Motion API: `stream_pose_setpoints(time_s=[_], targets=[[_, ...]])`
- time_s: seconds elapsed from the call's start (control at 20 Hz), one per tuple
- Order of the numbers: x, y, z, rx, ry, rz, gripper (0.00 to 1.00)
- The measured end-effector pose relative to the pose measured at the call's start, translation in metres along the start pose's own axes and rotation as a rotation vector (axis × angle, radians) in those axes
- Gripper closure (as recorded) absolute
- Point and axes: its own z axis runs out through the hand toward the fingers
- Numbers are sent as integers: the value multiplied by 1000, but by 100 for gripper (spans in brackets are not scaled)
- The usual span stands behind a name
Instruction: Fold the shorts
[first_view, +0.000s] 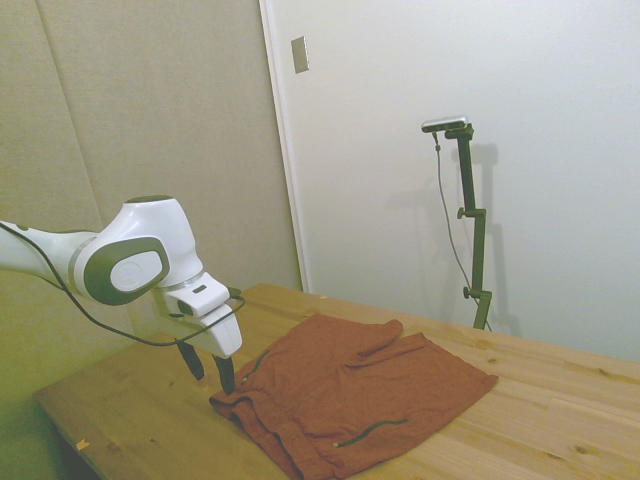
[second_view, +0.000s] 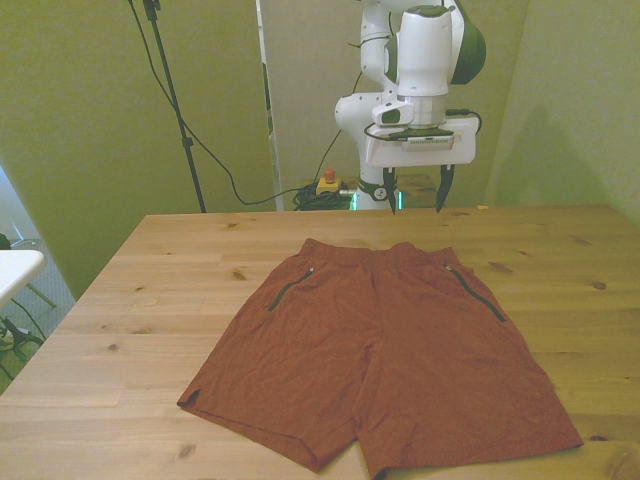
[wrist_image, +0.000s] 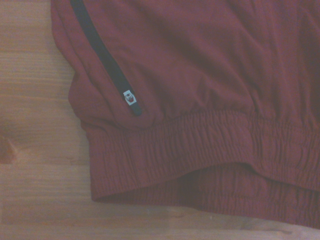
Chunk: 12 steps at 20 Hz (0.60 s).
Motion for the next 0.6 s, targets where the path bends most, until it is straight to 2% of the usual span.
stream_pose_setpoints(time_s=[0.15, 0.25, 0.45, 0.6], targets=[[0, -2, 1, 1, 16, 0, 0], [-8, -13, 2, -33, 70, -6, 0], [-40, -57, 4, -121, 208, -41, 0], [-65, -87, 15, -229, 341, -47, 0]])
